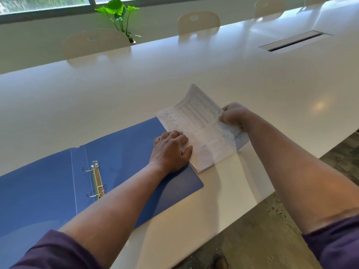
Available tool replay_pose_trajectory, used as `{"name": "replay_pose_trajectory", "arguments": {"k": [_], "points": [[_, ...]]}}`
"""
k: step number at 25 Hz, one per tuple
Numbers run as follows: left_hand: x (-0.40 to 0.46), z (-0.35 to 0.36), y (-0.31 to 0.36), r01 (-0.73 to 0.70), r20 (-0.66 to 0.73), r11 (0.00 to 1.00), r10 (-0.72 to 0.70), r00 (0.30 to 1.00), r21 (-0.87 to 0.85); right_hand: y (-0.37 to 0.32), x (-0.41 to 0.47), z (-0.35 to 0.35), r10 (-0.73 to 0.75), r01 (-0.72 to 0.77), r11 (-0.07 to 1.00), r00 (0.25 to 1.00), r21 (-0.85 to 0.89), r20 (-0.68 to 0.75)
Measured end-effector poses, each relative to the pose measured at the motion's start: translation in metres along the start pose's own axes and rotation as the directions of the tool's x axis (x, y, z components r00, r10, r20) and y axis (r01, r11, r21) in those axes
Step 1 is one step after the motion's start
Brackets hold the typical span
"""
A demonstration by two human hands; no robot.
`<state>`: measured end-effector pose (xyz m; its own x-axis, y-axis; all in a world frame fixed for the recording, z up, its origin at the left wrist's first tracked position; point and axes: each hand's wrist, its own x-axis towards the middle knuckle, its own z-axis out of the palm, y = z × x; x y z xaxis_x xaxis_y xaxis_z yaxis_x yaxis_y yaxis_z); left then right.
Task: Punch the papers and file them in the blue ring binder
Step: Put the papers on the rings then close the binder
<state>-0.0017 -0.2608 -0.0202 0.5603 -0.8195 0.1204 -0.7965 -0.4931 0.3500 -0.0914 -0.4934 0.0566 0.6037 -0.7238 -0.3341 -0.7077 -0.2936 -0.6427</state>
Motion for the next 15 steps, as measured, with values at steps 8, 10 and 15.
{"name": "replay_pose_trajectory", "arguments": {"k": [8, 10, 15], "points": [[0.002, 0.000, -0.008, 0.076, -0.008, 0.978, -0.079, 0.997, -0.193, 0.006, -0.028, -0.017, -0.153, 0.185, 0.966, 0.972, 0.179, -0.177], [0.006, -0.002, -0.010, 0.154, -0.026, 0.915, -0.176, 0.984, -0.372, 0.004, -0.038, -0.025, -0.158, 0.202, 0.951, 0.968, 0.235, -0.195], [0.016, -0.035, -0.008, 0.226, 0.104, 0.318, -0.359, 0.928, -0.921, -0.009, -0.056, -0.033, -0.164, 0.224, 0.898, 0.969, 0.379, -0.184]]}}
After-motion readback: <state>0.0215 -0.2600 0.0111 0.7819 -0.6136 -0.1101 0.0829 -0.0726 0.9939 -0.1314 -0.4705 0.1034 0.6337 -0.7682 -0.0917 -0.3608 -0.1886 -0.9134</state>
